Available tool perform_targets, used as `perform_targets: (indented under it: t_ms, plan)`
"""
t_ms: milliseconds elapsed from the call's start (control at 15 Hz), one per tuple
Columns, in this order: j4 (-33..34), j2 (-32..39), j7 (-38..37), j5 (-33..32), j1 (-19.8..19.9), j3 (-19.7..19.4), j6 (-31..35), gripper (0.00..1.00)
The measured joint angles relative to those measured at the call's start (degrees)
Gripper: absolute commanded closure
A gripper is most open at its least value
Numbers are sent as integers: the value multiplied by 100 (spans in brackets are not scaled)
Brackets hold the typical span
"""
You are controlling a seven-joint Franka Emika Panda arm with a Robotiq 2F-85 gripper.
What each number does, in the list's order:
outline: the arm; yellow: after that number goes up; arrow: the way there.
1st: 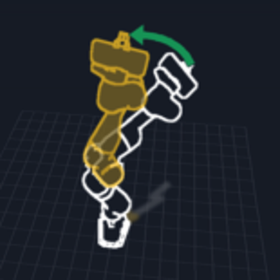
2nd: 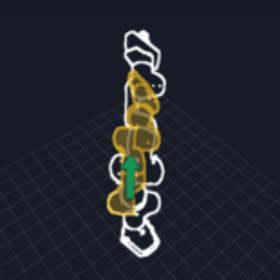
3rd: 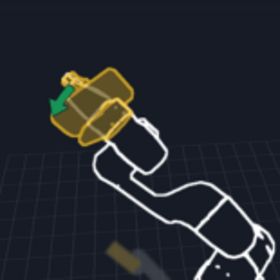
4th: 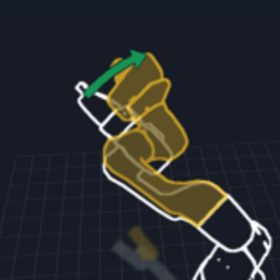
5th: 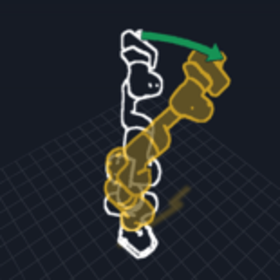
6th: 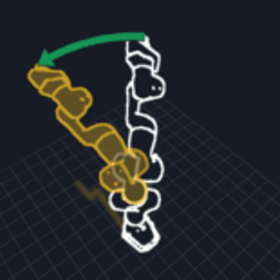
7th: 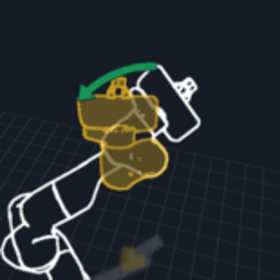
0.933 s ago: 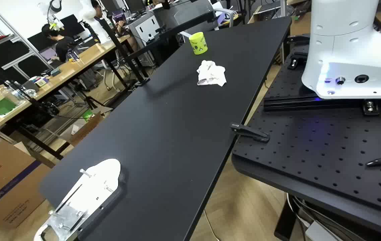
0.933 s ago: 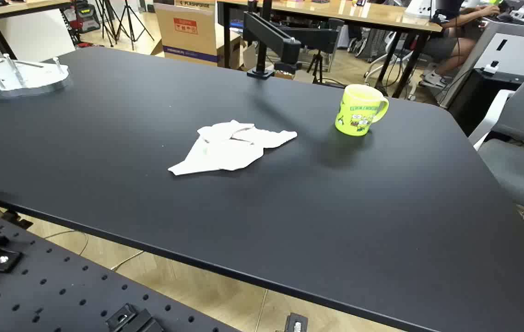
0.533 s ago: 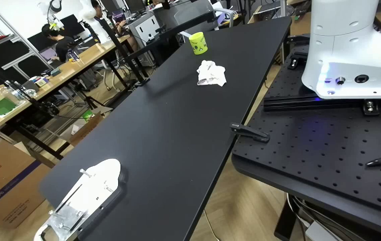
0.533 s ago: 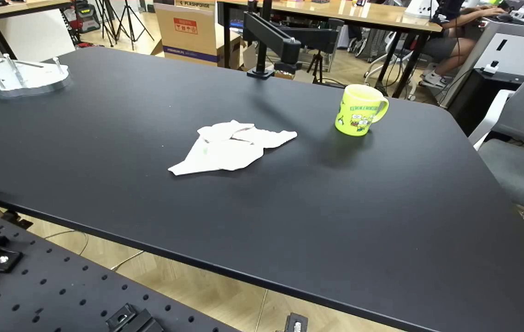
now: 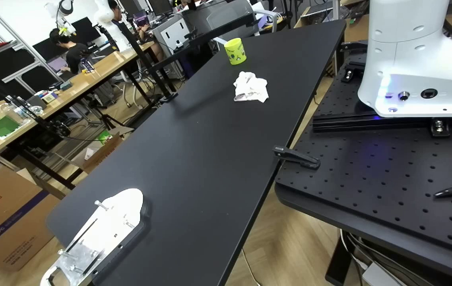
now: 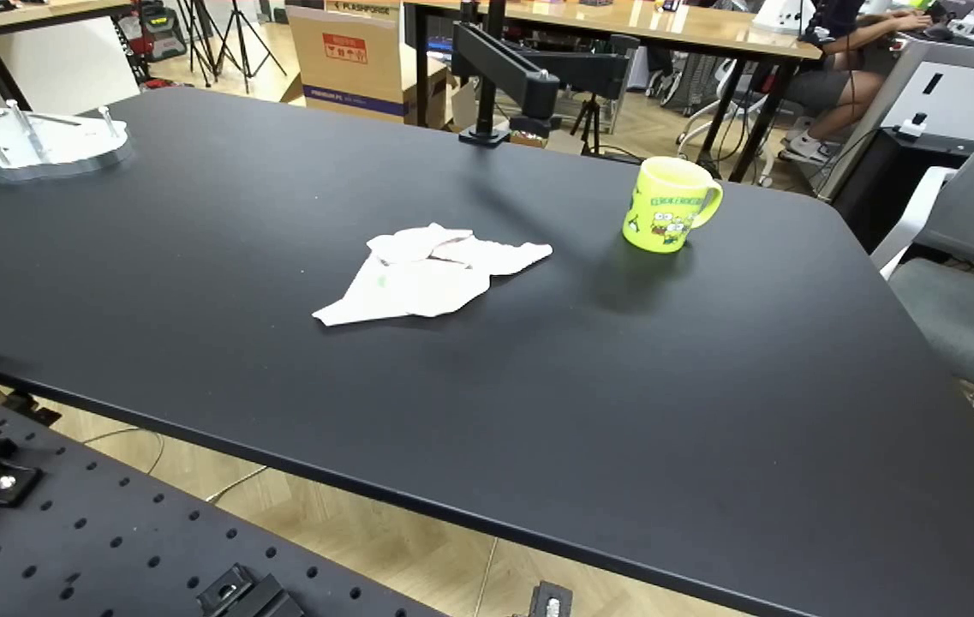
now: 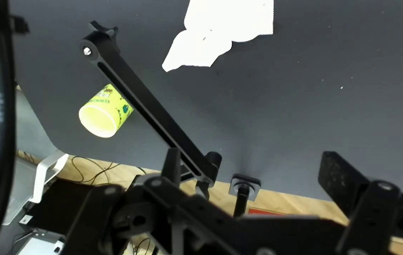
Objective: Hang the white towel on the black stand
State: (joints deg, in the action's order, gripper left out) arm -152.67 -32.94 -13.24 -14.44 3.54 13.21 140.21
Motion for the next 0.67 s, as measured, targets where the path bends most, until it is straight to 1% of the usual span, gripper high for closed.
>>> perform_targets:
  t_ms: [333,533,667]
  plan:
    - [-156,819,-674,-463,716,79,1220,0]
    - [-170,1373,-1069,-863,1125,174,1680,0]
    - [-169,1708,-1374,-1155,1396,313,1930,0]
